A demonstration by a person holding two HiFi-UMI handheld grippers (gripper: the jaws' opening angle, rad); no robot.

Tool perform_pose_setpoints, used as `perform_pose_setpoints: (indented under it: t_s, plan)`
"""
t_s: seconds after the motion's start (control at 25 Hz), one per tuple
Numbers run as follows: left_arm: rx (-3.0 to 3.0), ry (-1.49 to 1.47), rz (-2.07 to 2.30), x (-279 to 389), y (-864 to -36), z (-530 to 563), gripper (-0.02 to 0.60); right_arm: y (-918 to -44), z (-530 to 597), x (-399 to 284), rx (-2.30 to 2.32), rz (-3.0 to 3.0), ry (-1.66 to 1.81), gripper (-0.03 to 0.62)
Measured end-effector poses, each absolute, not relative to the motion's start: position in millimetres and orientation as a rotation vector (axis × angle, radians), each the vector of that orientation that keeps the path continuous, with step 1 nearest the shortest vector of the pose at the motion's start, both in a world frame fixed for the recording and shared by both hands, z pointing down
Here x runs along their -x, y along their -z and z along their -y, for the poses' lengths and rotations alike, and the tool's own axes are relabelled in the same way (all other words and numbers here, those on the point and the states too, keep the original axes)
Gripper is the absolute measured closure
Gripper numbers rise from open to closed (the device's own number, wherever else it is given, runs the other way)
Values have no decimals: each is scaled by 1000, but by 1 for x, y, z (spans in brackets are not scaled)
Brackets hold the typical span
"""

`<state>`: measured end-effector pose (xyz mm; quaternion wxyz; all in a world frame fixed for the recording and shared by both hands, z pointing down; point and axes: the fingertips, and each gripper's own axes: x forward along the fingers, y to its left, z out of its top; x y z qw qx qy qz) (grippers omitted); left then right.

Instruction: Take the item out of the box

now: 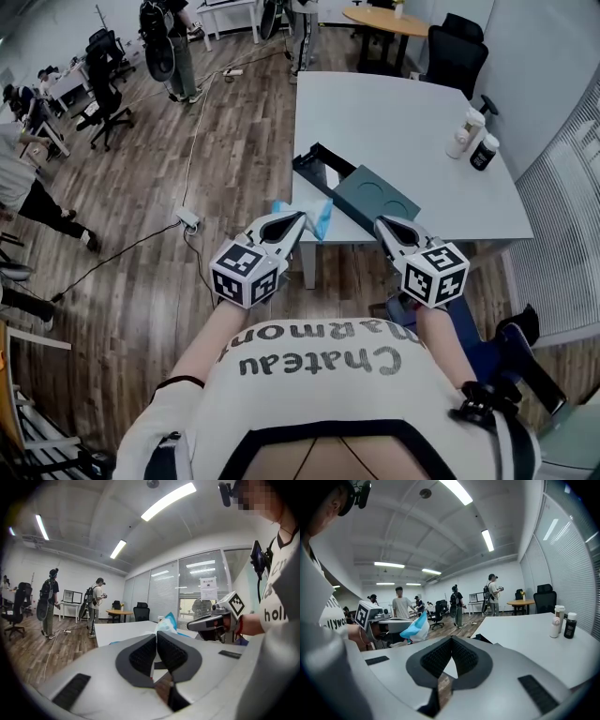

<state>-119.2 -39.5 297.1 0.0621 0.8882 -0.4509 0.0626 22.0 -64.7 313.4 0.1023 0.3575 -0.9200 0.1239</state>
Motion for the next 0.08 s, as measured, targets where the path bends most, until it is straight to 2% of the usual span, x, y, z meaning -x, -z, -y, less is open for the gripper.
perform_pose_setpoints:
  t_s: [0.08]
  plan:
    - [-2686,-190,1360,123,-297,40,560,-314,65,-18,-1059,2713,-364,595]
